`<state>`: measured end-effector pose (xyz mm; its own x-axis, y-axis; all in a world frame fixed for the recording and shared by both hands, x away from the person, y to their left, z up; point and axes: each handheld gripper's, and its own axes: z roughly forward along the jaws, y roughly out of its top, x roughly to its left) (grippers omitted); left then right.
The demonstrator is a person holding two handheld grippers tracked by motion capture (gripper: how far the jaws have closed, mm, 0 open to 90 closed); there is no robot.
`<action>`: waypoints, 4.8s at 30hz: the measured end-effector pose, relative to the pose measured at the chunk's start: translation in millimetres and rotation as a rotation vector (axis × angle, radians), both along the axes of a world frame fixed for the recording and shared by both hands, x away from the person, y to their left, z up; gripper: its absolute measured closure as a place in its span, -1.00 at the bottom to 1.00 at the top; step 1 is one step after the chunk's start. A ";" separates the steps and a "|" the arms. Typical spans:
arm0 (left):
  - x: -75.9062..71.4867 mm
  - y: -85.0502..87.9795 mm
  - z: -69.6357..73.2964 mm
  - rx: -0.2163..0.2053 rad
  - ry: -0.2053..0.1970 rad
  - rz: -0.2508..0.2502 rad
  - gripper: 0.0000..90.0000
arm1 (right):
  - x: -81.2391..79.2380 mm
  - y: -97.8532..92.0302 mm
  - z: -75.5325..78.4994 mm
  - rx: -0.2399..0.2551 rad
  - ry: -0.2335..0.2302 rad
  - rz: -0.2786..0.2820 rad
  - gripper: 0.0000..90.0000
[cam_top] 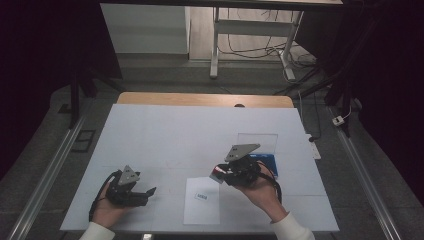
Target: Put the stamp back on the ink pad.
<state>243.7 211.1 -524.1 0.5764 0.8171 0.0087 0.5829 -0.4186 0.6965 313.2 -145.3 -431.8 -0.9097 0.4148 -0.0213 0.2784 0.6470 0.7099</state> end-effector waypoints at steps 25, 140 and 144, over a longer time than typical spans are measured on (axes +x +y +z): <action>0.2 0.3 -0.1 0.003 0.000 -0.003 -0.55 | 22.9 -44.9 5.1 -0.004 -0.020 -0.140 0.55; -0.9 1.7 2.3 -0.042 0.005 0.004 -0.62 | -20.9 -161.1 -74.8 0.112 -0.064 -0.248 -0.20; -1.2 1.1 2.4 -0.040 0.003 0.005 -0.62 | -20.9 -161.9 -73.7 0.115 -0.076 -0.255 -0.20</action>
